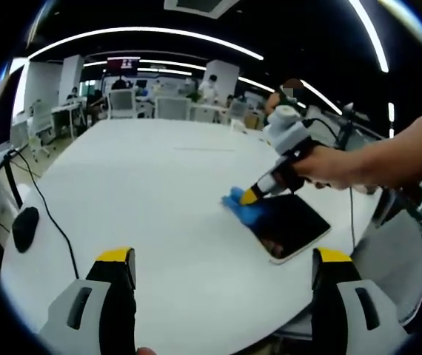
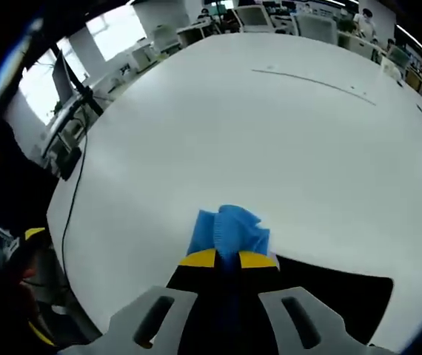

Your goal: Wipe the mirror surface with the cleaning cloth until all visible marks leave the cleaned area.

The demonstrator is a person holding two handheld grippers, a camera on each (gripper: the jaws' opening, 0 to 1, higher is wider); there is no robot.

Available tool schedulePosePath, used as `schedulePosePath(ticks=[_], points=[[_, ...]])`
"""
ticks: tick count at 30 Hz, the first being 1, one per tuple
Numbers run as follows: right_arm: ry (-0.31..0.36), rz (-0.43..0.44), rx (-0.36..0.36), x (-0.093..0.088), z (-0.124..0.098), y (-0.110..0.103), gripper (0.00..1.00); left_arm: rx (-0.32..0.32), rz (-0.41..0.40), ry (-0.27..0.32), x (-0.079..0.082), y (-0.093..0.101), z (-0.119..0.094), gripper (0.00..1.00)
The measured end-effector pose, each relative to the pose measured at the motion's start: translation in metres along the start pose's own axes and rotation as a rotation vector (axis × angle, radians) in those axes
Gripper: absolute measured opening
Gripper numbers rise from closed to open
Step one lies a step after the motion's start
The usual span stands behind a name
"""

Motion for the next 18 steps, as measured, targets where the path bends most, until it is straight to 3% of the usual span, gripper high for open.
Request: schedulePosePath(ticks=[11, 18], points=[[0.006, -0.008, 0.009, -0.0007, -0.0040, 0.0008, 0.04, 0.012, -0.003, -0.003, -0.0034, 0.0018, -0.0011, 1.00], [0.005, -0.023, 0.013, -0.0011, -0.0045, 0.0022, 0.03, 0.024, -0.010, 0.018, 0.0032, -0.0005, -0.0041, 1.00]])
Point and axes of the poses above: the point that each gripper's makers call its tool centre point, and the gripper's own axes: z roughly forward along the fingers, y roughly to its right, x roughly out of its top, the point moved 4 cm from there along -z, roughly backward along the fingers, and after that the axes turned 14 degrees about -y, right-handed, at the moved point
